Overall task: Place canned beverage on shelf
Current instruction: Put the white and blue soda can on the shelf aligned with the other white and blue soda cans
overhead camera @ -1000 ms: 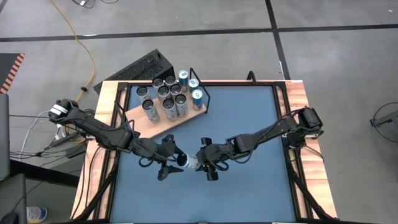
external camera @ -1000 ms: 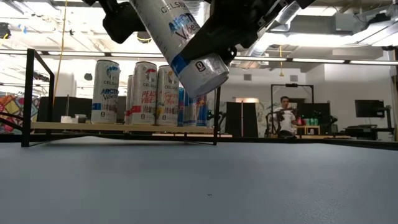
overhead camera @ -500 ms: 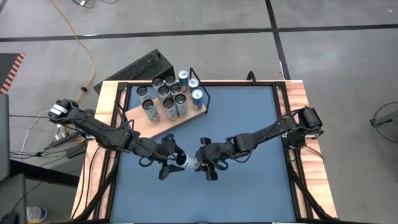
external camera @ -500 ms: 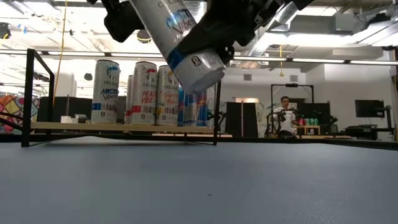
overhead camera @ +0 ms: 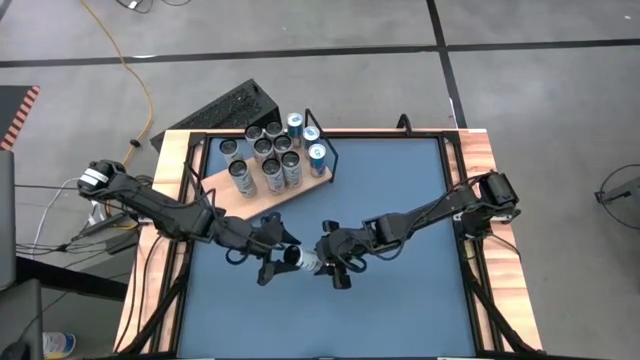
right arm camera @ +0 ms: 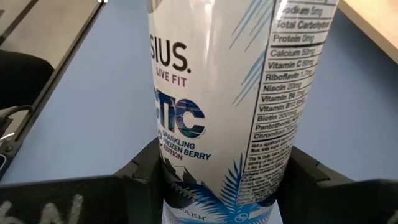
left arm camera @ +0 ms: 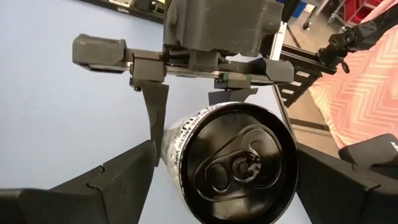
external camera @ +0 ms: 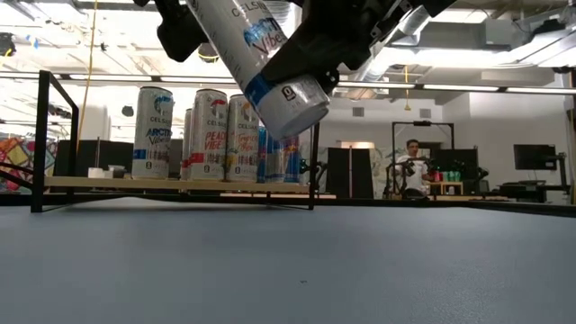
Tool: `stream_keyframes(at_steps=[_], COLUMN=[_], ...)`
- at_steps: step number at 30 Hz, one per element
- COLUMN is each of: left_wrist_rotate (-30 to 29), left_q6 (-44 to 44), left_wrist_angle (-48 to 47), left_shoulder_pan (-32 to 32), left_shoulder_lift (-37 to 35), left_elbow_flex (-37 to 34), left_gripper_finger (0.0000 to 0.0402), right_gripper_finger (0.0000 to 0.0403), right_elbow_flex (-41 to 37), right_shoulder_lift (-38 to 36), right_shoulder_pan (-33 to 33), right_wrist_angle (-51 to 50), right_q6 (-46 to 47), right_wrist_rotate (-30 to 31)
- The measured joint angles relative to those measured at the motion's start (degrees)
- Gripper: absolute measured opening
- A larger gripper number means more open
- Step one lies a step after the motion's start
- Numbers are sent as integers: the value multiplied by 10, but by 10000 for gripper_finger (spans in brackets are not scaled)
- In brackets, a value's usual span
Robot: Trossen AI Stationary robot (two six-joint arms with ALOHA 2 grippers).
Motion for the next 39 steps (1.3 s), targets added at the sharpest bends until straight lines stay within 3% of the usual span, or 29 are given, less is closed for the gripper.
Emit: stream_keyframes(at_steps=[39], left_wrist_rotate=[12], left_q6=[-10], left_wrist_angle=[-16], left_shoulder_pan=[9], left_shoulder_lift=[0], left_elbow_flex=[0], left_gripper_finger=[332], right_gripper_finger=[204], right_elbow_flex=[0], right_shoulder_lift=[0], right_shoulder_pan=[1], right_wrist_angle=[3], right_q6=[16], right_wrist_rotate=[2])
